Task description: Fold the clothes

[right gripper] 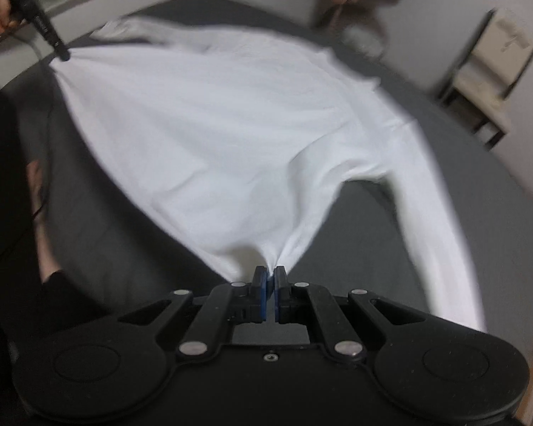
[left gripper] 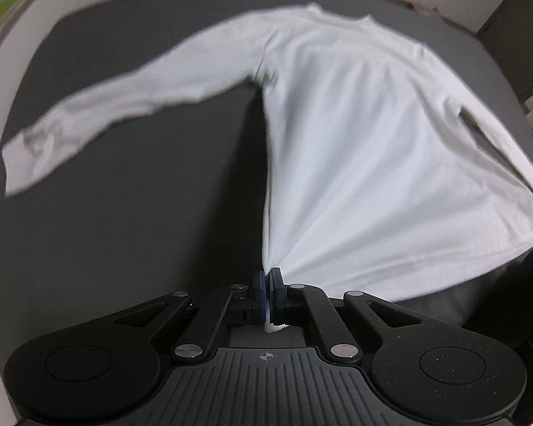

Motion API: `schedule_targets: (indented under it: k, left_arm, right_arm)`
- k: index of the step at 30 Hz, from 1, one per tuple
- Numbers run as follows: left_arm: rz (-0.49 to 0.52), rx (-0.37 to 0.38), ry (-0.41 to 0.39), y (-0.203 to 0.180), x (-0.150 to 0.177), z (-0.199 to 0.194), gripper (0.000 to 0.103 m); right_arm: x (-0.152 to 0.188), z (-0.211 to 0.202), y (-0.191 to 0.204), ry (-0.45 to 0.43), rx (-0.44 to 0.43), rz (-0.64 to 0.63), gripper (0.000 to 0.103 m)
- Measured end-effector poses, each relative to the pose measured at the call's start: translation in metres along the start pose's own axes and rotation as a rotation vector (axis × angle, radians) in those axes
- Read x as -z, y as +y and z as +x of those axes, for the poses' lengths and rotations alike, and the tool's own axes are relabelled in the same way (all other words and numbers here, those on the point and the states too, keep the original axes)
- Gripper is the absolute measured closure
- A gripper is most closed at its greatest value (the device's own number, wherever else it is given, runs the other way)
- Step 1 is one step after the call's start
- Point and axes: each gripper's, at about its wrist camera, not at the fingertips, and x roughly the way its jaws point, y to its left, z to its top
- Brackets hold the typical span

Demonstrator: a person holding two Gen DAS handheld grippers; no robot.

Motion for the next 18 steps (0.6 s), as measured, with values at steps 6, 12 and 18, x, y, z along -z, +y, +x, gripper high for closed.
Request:
schedule_targets:
  k: [6,12,18]
  left_arm:
    - [0.072,-0.07,0.074,-0.029,-0.013,0.073,0.102]
    - [0.121,-0.109,0.165,-0.024,-0.001,0.113,0.102]
    - [0.11,-0.11,0.182,-0.022,0.004,0.147,0.102]
  right_arm:
    - [-0.006,0.058,0.013,0.194,-0.055,-0.075,0.099]
    - [-0.005,0.08,0.016,0.309,-0.221,-0.038,0.099]
    - [-0.011,0.109,0.019,0.388,-0.311,0.065,0.08]
